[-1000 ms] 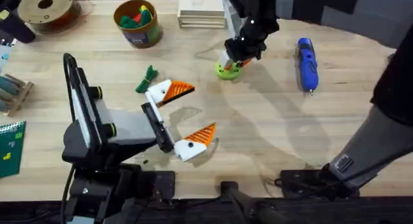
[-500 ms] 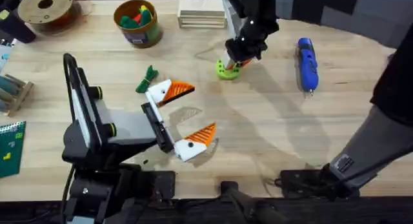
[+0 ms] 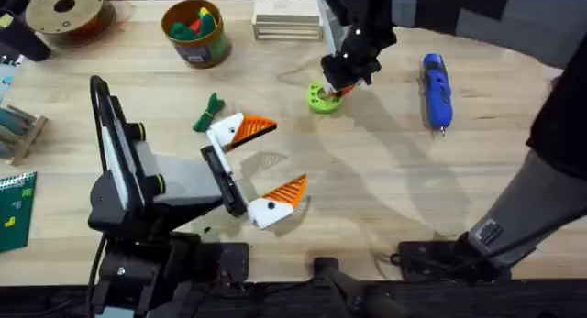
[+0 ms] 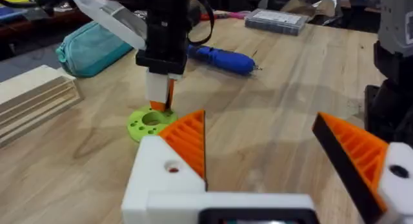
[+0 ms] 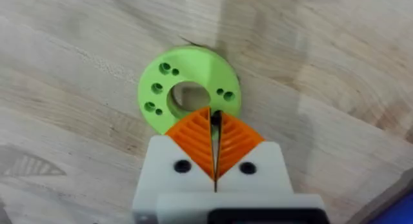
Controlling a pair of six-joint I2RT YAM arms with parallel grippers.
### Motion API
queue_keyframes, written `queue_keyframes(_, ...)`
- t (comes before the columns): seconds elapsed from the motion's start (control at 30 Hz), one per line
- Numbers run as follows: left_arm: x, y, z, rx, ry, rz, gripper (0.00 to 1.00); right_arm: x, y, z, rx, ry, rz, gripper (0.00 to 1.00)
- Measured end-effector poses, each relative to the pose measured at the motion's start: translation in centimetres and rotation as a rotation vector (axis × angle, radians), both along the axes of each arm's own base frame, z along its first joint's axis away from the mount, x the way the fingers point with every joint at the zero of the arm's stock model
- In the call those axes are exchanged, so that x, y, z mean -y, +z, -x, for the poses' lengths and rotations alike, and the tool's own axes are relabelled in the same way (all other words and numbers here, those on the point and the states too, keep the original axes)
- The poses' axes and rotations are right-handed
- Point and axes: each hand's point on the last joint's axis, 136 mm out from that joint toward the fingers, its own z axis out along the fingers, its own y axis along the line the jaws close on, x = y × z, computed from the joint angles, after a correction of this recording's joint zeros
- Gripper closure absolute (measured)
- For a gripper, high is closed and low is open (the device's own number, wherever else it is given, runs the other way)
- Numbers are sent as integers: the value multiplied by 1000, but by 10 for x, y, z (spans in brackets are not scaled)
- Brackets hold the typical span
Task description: Pick up the gripper from the table and insert it into the empty holder that is missing its gripper. Then pick up a screw, insert it into the mounting hole, and use the screwdriver to tighten it. Finally, clean up the table by picking up the vegetable and placing it into the bucket.
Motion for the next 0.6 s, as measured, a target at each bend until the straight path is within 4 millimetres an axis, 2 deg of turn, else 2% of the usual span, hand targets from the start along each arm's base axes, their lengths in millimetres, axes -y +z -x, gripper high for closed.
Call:
queue_keyframes(0.1, 0, 0, 0, 0, 0, 0, 6, 1, 2, 3, -13, 0, 7, 997)
queue_keyframes(0.2, 0, 0, 0, 0, 0, 0, 5, 1, 14, 3, -22, 1, 11, 997)
queue_keyframes(0.43, 0, 0, 0, 0, 0, 0, 6, -3, 57, -5, 5, 24, 3, 997)
queue_keyframes(0.6, 0, 0, 0, 0, 0, 0, 6, -7, 91, -4, 12, 72, -17, 997)
